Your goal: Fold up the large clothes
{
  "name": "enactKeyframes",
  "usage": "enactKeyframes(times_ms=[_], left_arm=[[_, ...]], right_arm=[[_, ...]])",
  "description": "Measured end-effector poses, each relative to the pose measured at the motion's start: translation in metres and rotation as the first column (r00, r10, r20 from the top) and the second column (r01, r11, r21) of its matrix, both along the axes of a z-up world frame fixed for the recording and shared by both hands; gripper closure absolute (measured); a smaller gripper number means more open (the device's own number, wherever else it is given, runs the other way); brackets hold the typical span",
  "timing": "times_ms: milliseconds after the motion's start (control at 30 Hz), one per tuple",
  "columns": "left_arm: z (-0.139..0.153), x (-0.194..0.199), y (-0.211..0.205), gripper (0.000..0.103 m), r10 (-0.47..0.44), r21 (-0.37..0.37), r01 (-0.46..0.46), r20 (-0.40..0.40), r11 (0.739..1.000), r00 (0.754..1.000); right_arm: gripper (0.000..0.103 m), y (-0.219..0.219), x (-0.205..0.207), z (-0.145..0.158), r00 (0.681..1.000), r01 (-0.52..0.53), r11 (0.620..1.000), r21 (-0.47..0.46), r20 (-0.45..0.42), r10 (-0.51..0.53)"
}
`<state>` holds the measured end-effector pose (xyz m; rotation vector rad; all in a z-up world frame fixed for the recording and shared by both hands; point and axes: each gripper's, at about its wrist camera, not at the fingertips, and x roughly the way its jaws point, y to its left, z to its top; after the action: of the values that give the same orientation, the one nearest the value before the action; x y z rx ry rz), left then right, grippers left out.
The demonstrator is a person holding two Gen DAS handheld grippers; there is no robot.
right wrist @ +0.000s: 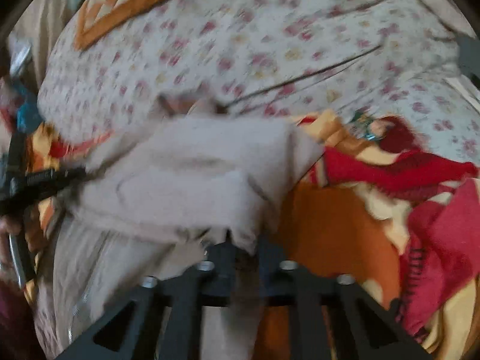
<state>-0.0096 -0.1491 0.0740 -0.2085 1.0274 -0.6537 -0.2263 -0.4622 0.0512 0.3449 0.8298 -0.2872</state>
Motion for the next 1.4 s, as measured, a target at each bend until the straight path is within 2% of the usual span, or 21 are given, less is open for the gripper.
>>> enactKeyframes(times_ms=[133, 233, 300, 333, 433, 467, 500, 533, 567, 633, 700, 733, 800, 933, 1000, 1033, 1067, 1133, 1167, 1267, 1400], left_arm=[[0.026, 0.001, 0.02, 0.079, 0.006, -0.1, -0.005, 0.018, 0.995, 1.0], [0.014, 0.005, 0.03, 0.08, 0.045, -0.043, -0.044, 0.013, 0.998, 0.999], [-0.009, 0.008, 0.031, 0.08, 0.055, 0.009, -0.055, -0.045, 0.998, 0.997], [-0.021, 0.008, 0.033, 0.08, 0.061, 0.027, -0.059, -0.075, 0.998, 0.995], [-0.024, 0.003, 0.041, 0.08, 0.061, 0.006, -0.06, -0.072, 0.998, 0.996], [-0.02, 0.003, 0.042, 0.08, 0.06, -0.002, -0.06, -0.067, 0.998, 0.996], [-0.017, 0.002, 0.042, 0.08, 0.058, -0.007, -0.059, -0.062, 0.998, 0.996], [-0.012, 0.002, 0.041, 0.08, 0.055, -0.01, -0.056, -0.053, 0.998, 0.997], [-0.009, 0.002, 0.039, 0.08, 0.054, -0.01, -0.054, -0.046, 0.998, 0.998], [-0.002, 0.001, 0.037, 0.08, 0.05, -0.006, -0.05, -0.029, 0.999, 0.998], [0.003, 0.0, 0.037, 0.08, 0.05, 0.0, -0.05, -0.015, 0.999, 0.999], [0.005, 0.0, 0.036, 0.08, 0.052, -0.005, -0.052, -0.012, 0.999, 0.999], [0.003, 0.0, 0.041, 0.079, 0.057, -0.006, -0.057, -0.01, 0.998, 0.998], [-0.027, 0.009, 0.043, 0.061, 0.077, 0.111, -0.071, -0.051, 0.991, 0.996], [-0.027, 0.008, 0.046, 0.059, 0.087, 0.119, -0.081, -0.042, 0.99, 0.995], [-0.022, 0.005, 0.048, 0.05, 0.089, 0.116, -0.087, -0.016, 0.989, 0.996], [-0.012, 0.001, 0.05, 0.047, 0.1, 0.121, -0.102, 0.028, 0.987, 0.995], [0.01, -0.008, 0.054, 0.044, 0.133, 0.13, -0.151, 0.139, 0.98, 0.981], [0.018, -0.011, 0.054, 0.044, 0.143, 0.129, -0.166, 0.176, 0.978, 0.974], [0.036, -0.021, 0.053, 0.039, 0.161, 0.099, -0.19, 0.243, 0.977, 0.956], [0.034, -0.03, 0.034, 0.034, 0.11, 0.096, -0.136, 0.242, 0.986, 0.964]], right_arm=[[0.101, -0.01, -0.038, 0.029, 0.998, 0.011, 1.0, 0.008, 0.065, -0.012], [0.103, 0.004, -0.051, 0.022, 0.999, -0.033, 0.999, 0.02, 0.007, 0.033], [0.103, 0.016, -0.047, -0.001, 0.993, -0.079, 0.996, 0.038, -0.085, 0.082], [0.103, 0.025, -0.047, -0.009, 0.987, -0.095, 0.995, -0.002, -0.127, 0.094], [0.099, 0.03, -0.053, 0.001, 0.993, -0.097, 0.994, -0.041, -0.073, 0.094], [0.077, 0.031, -0.054, 0.008, 0.995, -0.091, 0.994, -0.057, -0.045, 0.088], [0.041, 0.032, -0.052, 0.013, 0.996, -0.09, 0.993, -0.071, -0.034, 0.087], [0.029, 0.036, -0.047, 0.019, 0.995, -0.095, 0.991, -0.094, -0.015, 0.094], [0.027, 0.04, -0.044, 0.02, 0.995, -0.103, 0.988, -0.116, -0.005, 0.103], [0.032, 0.05, -0.023, 0.015, 0.992, -0.127, 0.974, -0.187, -0.05, 0.119], [0.088, 0.051, 0.002, 0.001, 0.99, -0.119, 0.963, -0.242, -0.108, 0.096], [0.095, 0.046, 0.01, -0.005, 0.989, -0.107, 0.967, -0.233, -0.122, 0.08], [0.097, 0.032, 0.011, -0.011, 0.992, -0.069, 0.982, -0.174, -0.118, 0.048], [0.097, 0.026, -0.005, -0.028, 0.977, -0.107, 0.991, -0.082, -0.194, 0.09], [0.097, 0.03, -0.015, -0.022, 0.978, -0.116, 0.991, -0.071, -0.181, 0.101], [0.097, 0.029, -0.02, -0.014, 0.982, -0.108, 0.993, -0.044, -0.157, 0.1], [0.093, 0.026, -0.027, -0.002, 0.988, -0.094, 0.995, 0.015, -0.121, 0.095], [0.07, 0.021, -0.038, 0.016, 0.996, -0.064, 0.996, 0.059, -0.062, 0.068], [0.056, 0.021, -0.043, 0.027, 0.999, -0.041, 0.998, 0.04, -0.029, 0.042], [0.055, 0.025, -0.032, 0.043, 1.0, -0.023, 0.999, -0.022, 0.0, 0.023], [0.055, 0.028, 0.008, 0.038, 1.0, -0.018, 0.999, -0.043, -0.005, 0.017]])
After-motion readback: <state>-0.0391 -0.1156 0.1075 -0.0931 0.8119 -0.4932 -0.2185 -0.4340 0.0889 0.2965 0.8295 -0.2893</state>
